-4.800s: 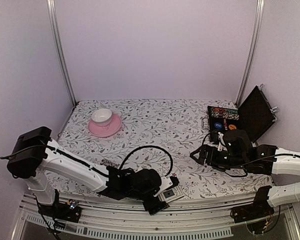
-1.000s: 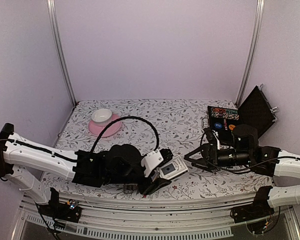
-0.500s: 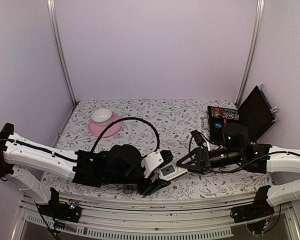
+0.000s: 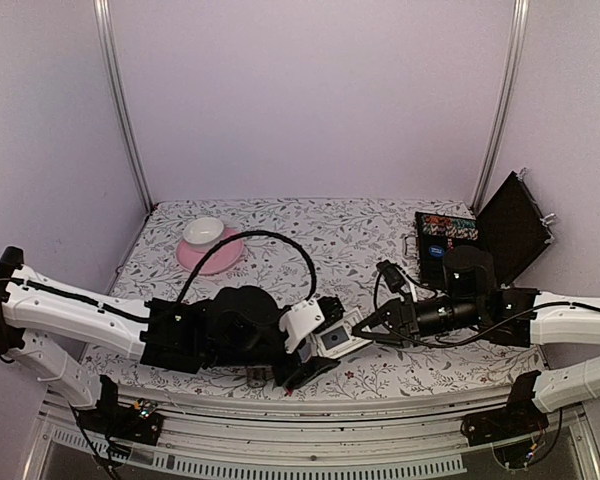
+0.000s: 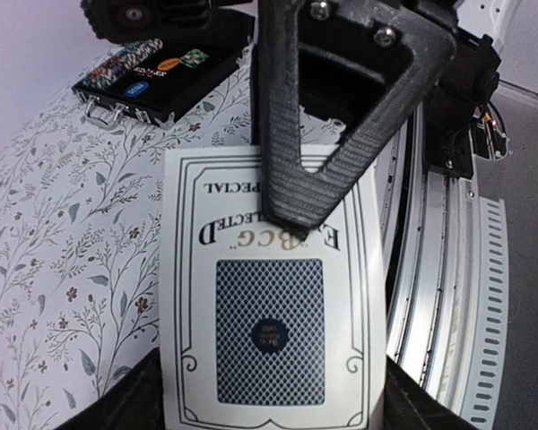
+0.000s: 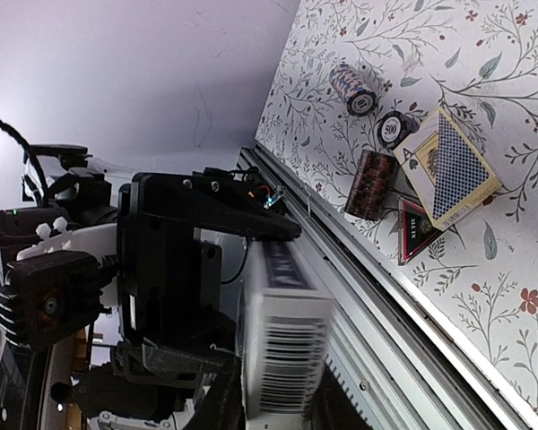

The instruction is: Pack up texas hold em set

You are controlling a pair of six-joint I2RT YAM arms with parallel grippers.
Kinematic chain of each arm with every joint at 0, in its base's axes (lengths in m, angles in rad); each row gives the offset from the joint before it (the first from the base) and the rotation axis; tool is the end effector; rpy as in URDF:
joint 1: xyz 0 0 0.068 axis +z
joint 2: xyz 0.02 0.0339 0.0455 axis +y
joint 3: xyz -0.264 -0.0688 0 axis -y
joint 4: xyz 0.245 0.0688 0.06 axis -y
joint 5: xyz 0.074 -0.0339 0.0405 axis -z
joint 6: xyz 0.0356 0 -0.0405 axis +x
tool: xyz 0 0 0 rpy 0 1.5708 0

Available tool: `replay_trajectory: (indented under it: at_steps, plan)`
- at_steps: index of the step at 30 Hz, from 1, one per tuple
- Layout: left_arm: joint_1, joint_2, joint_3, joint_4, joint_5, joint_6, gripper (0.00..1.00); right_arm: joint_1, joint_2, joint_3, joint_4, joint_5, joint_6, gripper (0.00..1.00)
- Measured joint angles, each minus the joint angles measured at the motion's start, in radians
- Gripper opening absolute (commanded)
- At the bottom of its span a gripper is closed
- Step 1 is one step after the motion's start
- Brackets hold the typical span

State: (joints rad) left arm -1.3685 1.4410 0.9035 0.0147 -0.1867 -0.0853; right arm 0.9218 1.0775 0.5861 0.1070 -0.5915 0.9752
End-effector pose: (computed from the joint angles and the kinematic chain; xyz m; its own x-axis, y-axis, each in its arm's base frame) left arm 0.0711 -0.3135 0.2470 -0.1792 0.4571 -0.8712 0.9183 0.3954 0.0185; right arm 0.1264 0.1995 0.2445 -0.9332 -0.0932 -0.3470 -0.3587 0.2977 0.8847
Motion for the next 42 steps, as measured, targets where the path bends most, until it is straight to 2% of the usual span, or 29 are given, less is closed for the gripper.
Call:
replay_trajectory:
  at_steps: [1, 3, 7, 11, 15, 20, 29, 42]
  plan:
    - [0.0, -0.001, 0.0, 0.0, -0.003, 0.006, 0.87, 0.0, 0.0, 0.0, 0.002, 0.002, 0.005, 0.17]
    - [0.0, -0.006, 0.0, 0.003, -0.009, 0.005, 0.91, 0.001, 0.0, 0.0, 0.005, 0.006, 0.003, 0.15]
    - [0.003, -0.055, -0.008, 0.011, -0.021, -0.018, 0.96, 0.001, -0.02, 0.0, 0.003, 0.039, 0.006, 0.15]
    - [0.025, -0.18, -0.056, 0.043, -0.001, -0.083, 0.97, 0.001, -0.087, 0.0, 0.003, 0.093, 0.008, 0.15]
    - [0.134, -0.318, -0.105, 0.08, 0.088, -0.239, 0.88, 0.001, -0.149, 0.0, 0.006, 0.149, 0.008, 0.15]
    - [0.277, -0.399, -0.173, 0.124, 0.213, -0.455, 0.75, 0.0, -0.19, 0.0, 0.007, 0.202, 0.005, 0.16]
    - [0.292, -0.315, -0.187, 0.165, 0.423, -0.64, 0.59, 0.0, -0.206, 0.0, 0.032, 0.24, -0.009, 0.16]
    - [0.292, -0.215, -0.165, 0.247, 0.554, -0.712, 0.57, 0.0, -0.157, 0.011, 0.074, 0.24, -0.012, 0.16]
